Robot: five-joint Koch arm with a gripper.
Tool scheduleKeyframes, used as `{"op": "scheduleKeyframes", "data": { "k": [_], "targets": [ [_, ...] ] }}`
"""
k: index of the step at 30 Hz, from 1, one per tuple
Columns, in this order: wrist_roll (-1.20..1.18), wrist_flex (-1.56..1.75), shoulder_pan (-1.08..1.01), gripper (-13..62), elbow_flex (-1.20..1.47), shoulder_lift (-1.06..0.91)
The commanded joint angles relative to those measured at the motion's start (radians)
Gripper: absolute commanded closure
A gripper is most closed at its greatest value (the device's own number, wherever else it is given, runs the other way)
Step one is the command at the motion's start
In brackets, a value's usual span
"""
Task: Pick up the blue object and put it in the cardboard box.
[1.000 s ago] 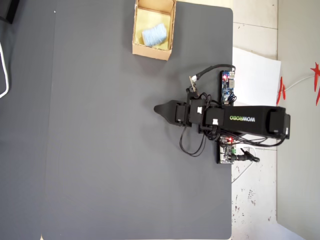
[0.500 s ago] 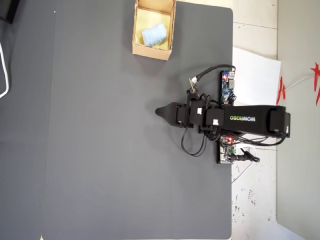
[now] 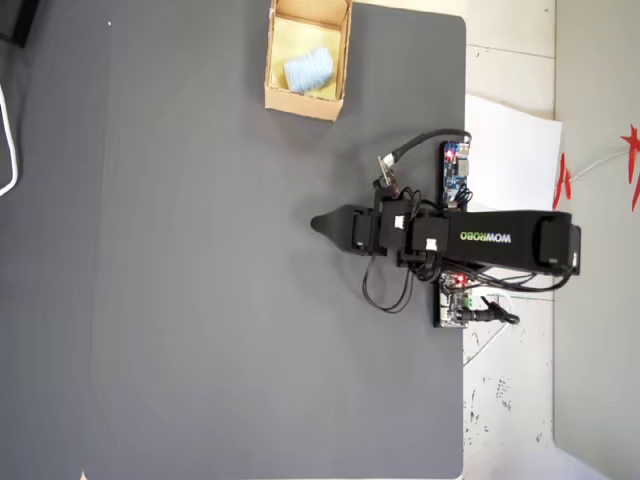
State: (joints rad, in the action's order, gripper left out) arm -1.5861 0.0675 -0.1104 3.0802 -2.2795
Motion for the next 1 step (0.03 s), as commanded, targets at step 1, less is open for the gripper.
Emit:
{"op": "scheduleKeyframes", "data": {
  "k": [1],
  "targets": [
    [-0.032, -0.098, 0.0, 14.8, 0.038, -0.083]
  ]
}}
